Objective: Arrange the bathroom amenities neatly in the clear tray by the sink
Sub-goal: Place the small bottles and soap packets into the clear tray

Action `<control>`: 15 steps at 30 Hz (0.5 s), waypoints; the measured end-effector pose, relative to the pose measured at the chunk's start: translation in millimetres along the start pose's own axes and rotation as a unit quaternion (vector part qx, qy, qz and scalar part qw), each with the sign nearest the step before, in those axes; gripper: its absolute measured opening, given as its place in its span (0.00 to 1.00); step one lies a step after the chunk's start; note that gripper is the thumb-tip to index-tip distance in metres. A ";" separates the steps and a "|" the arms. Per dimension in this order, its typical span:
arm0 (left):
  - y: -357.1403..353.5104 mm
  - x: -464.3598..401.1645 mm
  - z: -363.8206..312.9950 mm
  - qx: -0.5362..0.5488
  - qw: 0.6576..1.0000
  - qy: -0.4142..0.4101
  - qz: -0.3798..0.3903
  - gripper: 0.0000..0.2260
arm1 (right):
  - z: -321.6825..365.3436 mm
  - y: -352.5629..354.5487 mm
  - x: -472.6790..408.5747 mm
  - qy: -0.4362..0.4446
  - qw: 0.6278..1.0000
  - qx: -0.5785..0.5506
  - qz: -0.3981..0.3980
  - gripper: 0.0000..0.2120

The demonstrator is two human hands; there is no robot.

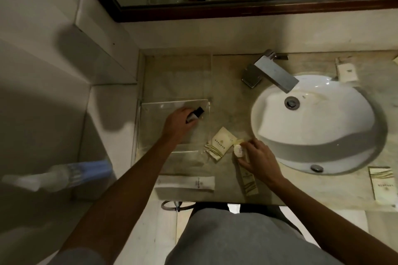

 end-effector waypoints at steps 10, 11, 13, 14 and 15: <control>11.9 2.5 22.6 0.029 0.998 -0.008 -0.057 0.14 | 73.2 16.1 -31.4 0.079 0.994 0.028 -0.066 0.21; 14.9 2.2 20.8 0.042 0.997 -0.009 -0.067 0.14 | 86.1 16.5 -44.0 0.085 0.994 0.033 -0.058 0.21; 20.3 1.0 16.5 0.056 0.995 -0.001 -0.083 0.13 | 106.8 11.6 -69.8 0.085 0.995 0.040 -0.022 0.21; 22.0 -0.5 15.3 0.060 0.994 0.004 -0.091 0.13 | 113.6 5.9 -80.9 0.084 0.995 0.049 0.002 0.22; 23.0 -1.9 14.2 0.062 0.993 0.011 -0.098 0.12 | 118.8 0.6 -89.7 0.085 0.994 0.064 0.022 0.22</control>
Point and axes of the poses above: each hand's wrist, its own x-axis away from the middle knuckle, its own y-axis out of the back of the hand, z = x × y, the point moved 8 cm from there along -x, towards the middle knuckle, and after that the axes turned 6 degrees about y, right-handed, at the moved point
